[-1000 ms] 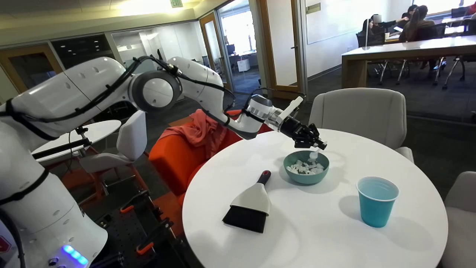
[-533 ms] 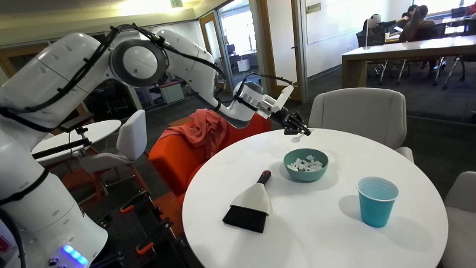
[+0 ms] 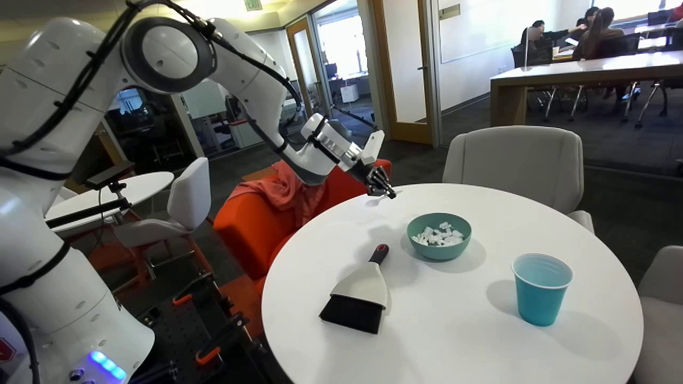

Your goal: Pour the contents of the cup into the bowl then use the spoon to mix them

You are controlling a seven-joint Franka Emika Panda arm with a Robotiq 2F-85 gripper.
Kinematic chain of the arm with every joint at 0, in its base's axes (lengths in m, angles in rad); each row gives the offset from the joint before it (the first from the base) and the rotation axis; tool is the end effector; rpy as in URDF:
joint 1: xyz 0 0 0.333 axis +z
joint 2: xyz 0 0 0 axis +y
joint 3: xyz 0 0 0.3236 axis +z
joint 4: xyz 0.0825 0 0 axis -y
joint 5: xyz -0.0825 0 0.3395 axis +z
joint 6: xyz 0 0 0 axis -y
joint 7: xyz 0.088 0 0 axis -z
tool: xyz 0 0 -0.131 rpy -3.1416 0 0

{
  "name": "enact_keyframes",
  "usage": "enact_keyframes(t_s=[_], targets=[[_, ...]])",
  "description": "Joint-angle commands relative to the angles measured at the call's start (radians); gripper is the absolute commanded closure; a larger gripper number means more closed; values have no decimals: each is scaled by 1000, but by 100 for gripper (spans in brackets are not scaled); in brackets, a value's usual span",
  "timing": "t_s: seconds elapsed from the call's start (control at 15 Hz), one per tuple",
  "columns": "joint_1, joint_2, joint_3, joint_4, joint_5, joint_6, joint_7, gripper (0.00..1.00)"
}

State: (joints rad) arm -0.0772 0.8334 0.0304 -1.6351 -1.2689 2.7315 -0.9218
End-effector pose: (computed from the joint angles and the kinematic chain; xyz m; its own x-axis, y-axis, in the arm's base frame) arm 0.6753 -0.0072 0.1602 -0.2709 0.7951 -0.5426 0.8467 0.4649 0.2586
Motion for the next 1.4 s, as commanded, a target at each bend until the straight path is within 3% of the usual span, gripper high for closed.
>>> enact_keyframes(t_s=[0.0,0.27,0.4,0.53,0.67,0.73,0.8,1.07,1.33], targets=[[-28,-92,53,-186,36,101,-135,97],[-126,-88,191,-288,169,110,-405,97],[-217,-75,304,-332,261,54,-559,97],[-276,-69,375,-346,385,-30,-685,96],[-232,-91,331,-350,551,-63,-796,96],[-212,-100,309,-343,605,-81,-827,86],[-187,-107,279,-336,641,-87,-841,68],[-123,-136,209,-334,752,-93,-916,38],[-54,-163,138,-341,788,-84,-945,10]])
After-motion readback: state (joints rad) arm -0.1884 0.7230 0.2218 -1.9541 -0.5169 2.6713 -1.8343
